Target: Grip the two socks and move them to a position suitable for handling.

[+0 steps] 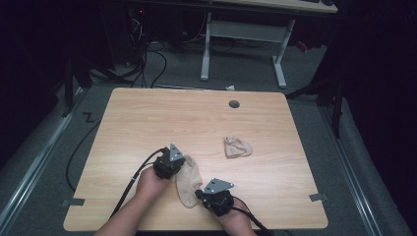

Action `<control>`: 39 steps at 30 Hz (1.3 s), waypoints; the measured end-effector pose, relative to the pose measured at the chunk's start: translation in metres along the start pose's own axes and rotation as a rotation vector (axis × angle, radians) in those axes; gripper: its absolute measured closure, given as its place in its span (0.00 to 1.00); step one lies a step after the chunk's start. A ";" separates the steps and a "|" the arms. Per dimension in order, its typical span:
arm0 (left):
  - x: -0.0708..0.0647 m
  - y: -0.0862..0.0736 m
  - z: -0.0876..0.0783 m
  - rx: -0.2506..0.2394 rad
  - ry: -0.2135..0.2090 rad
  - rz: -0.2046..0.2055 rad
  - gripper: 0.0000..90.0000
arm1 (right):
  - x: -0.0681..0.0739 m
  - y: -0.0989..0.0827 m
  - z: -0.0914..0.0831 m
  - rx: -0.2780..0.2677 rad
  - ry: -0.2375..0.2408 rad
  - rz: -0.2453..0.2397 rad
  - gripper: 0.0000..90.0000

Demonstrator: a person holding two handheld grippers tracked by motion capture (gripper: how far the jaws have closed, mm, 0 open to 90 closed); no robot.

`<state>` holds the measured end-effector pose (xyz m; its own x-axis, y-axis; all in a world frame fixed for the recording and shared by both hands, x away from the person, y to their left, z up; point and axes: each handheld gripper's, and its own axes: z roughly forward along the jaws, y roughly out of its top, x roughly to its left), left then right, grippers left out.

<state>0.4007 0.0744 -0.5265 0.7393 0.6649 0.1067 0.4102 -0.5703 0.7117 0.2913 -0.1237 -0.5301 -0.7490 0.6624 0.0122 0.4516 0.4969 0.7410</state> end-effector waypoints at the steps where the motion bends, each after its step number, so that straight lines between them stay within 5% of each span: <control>1: 0.000 -0.001 -0.001 -0.001 0.001 0.001 1.00 | -0.001 0.000 0.000 0.002 -0.009 -0.003 0.98; 16: -0.016 -0.046 -0.046 -0.026 -0.039 -0.007 1.00 | -0.030 -0.008 -0.008 0.007 -0.096 0.084 0.99; 22: -0.032 -0.060 -0.061 -0.043 -0.085 -0.010 1.00 | -0.034 -0.009 -0.009 0.003 -0.131 0.087 0.99; 30: -0.054 -0.073 -0.075 -0.065 -0.086 0.029 1.00 | -0.034 -0.009 -0.009 -0.005 -0.158 0.077 0.99; 36: -0.044 -0.070 -0.080 -0.099 -0.104 -0.010 0.97 | -0.031 -0.009 -0.016 -0.041 -0.172 0.074 0.98; 38: -0.039 -0.066 -0.085 -0.155 -0.104 -0.078 0.96 | -0.030 -0.007 -0.024 -0.070 -0.192 0.070 0.98; 39: -0.034 -0.064 -0.088 -0.151 -0.088 -0.051 0.96 | -0.030 -0.005 -0.030 -0.089 -0.206 0.065 0.99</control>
<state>0.3025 0.1306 -0.5149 0.7663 0.6424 0.0115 0.3684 -0.4539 0.8113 0.2972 -0.1630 -0.5140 -0.6012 0.7962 -0.0685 0.4443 0.4043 0.7995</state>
